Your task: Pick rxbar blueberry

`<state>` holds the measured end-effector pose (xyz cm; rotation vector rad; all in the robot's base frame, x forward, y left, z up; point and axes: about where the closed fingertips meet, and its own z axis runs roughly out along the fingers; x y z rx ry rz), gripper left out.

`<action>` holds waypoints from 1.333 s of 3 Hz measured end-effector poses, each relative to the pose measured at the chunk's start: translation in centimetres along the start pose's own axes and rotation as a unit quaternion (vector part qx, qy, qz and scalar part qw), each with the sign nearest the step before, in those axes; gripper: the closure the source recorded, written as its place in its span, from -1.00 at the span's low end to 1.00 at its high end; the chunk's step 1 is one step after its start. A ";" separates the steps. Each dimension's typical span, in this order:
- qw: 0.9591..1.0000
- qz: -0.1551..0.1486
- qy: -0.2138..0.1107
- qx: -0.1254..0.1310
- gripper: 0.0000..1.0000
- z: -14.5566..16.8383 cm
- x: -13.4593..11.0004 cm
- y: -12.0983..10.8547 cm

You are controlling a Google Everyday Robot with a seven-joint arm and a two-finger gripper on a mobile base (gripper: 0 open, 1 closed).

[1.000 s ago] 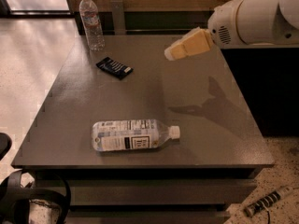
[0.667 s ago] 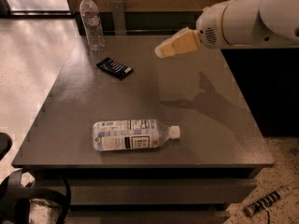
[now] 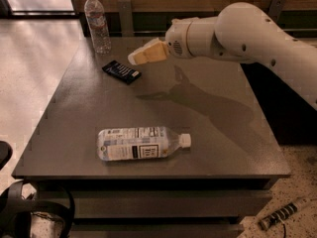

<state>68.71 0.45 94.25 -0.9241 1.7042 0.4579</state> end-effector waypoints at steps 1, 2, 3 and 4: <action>0.999 0.024 -0.016 -0.018 -1.00 4.2 1.2 2.2; 0.998 0.052 -0.027 -0.020 -1.00 8.7 2.9 4.2; 0.998 0.054 -0.025 -0.025 -1.00 9.0 3.2 4.3; 0.997 0.059 -0.018 -0.040 -1.00 10.1 4.1 4.6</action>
Offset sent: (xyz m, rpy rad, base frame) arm 0.0305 0.1151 -0.1024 0.1641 0.0911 0.0012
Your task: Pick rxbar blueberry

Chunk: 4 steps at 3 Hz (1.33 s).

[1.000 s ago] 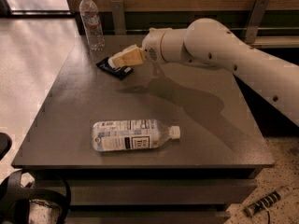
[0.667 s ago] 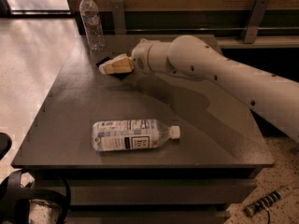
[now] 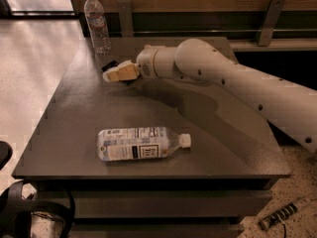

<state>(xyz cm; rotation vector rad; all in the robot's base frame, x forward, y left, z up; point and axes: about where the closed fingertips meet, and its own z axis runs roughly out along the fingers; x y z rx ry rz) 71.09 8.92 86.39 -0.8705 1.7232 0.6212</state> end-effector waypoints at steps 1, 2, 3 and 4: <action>1.000 0.011 0.007 -0.018 -1.00 1.1 2.1 0.2; 0.999 0.021 0.018 -0.024 -1.00 1.8 4.1 0.9; 0.999 0.029 0.021 -0.027 -1.00 2.5 5.4 1.4; 0.999 0.028 0.021 -0.027 -0.53 2.4 5.1 1.4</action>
Offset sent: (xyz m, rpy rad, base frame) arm -0.0055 0.0052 -0.0562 -0.0049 0.0839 0.0302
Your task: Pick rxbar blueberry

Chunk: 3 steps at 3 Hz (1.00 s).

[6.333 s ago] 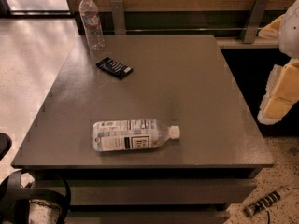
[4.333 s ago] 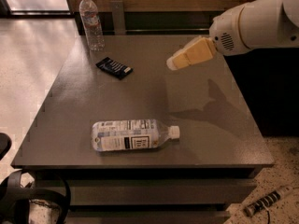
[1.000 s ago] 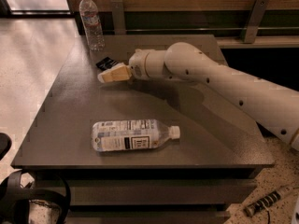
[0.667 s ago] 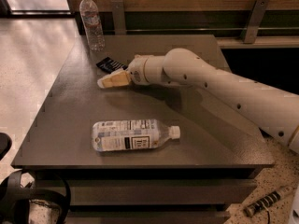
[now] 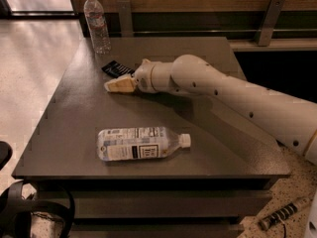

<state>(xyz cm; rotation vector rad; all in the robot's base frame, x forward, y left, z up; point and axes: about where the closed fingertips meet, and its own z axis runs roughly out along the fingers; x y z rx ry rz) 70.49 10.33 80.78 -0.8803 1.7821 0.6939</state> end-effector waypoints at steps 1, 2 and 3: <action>1.000 0.000 0.000 0.000 0.09 -0.1 -0.3 0.0; 1.000 0.000 0.000 0.000 0.55 -0.2 -0.6 0.0; 1.000 0.000 0.000 0.000 1.00 -0.3 -0.7 0.1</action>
Offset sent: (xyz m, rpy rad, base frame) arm 0.0000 0.0000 0.0018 0.0000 0.0000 0.0000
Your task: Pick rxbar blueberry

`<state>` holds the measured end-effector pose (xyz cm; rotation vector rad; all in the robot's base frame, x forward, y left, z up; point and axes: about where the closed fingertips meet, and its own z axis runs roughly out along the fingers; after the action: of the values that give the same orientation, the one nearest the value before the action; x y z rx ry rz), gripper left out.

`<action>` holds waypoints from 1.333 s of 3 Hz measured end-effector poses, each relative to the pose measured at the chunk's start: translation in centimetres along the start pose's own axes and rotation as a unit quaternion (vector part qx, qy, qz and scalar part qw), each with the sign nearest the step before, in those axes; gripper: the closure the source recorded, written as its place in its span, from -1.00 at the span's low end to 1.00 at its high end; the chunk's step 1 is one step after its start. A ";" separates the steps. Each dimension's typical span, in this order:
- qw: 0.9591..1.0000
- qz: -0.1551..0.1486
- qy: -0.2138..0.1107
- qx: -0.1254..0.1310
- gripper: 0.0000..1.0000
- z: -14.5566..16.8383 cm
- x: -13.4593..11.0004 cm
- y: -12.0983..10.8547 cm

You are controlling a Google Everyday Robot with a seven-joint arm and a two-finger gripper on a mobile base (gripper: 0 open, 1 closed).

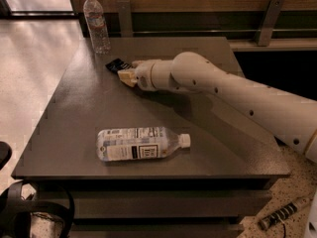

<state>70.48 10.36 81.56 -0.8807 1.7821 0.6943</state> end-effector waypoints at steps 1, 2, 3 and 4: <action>1.000 0.000 0.000 0.000 1.00 0.0 0.0 0.0; 1.000 0.000 0.000 0.000 1.00 0.0 0.0 0.0; 1.000 0.000 0.000 0.000 1.00 0.0 0.0 0.0; 1.000 0.000 0.000 0.000 1.00 0.0 0.0 0.0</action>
Offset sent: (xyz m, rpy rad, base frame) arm 0.0133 -0.0198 0.0250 0.0003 -0.0307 -0.0432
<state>70.48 10.34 81.59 -0.8804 1.7818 0.6938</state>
